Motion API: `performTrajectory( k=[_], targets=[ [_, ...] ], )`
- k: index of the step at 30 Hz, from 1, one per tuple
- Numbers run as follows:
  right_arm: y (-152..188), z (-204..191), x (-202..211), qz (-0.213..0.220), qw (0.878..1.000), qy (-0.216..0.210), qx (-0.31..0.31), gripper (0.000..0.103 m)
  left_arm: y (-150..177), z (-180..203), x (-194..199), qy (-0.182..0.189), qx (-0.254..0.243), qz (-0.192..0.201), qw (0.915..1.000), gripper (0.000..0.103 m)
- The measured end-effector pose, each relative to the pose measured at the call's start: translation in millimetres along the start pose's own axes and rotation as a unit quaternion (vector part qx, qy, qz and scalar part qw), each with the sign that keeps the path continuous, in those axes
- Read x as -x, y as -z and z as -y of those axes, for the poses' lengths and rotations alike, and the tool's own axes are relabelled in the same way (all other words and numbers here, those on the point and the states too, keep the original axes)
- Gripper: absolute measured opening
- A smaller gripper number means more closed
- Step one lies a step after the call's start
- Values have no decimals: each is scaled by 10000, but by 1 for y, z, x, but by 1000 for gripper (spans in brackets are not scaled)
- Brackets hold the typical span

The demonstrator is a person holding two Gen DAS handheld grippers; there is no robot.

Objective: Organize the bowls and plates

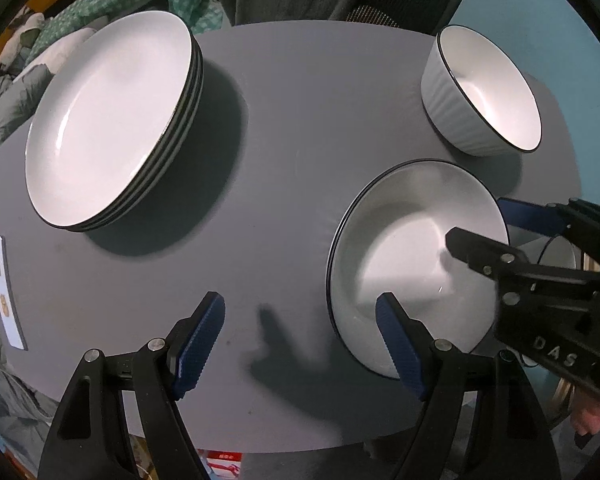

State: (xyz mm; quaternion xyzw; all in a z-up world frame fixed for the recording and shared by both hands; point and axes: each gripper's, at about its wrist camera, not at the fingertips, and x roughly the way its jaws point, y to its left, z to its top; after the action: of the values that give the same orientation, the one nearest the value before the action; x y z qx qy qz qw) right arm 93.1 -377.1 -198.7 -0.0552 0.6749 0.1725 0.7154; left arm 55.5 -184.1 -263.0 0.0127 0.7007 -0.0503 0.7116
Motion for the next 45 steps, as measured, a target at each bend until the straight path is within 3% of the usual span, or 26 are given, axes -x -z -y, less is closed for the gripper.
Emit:
performTrajectory(
  k=[3,10,13,21,34,45],
  targets=[
    [2,-1,-5,-71,10000,-21,43,50,0,-2,-3,48,61,-72,9999,76],
    [2,2,-18,-300,9992,-218,-137,30,2,-9,-12,143,68,-261,9995,48],
    [3,9,-23,-365,9984,-338,-256,21,1,-9,-16,223,40,-327,9992,42],
    [6,12,-19,-436,9968,-369,-563,15,3,-8,-14,200,-261,-326,9989,19],
    [32,-1,-18,-587,9913,-786,-883,12,3,-28,-14,42,-460,-362,9983,17],
    [34,25,-12,-446,9867,-729,-1379,12,-9,-22,-18,300,-549,-409,9972,16]
  ],
)
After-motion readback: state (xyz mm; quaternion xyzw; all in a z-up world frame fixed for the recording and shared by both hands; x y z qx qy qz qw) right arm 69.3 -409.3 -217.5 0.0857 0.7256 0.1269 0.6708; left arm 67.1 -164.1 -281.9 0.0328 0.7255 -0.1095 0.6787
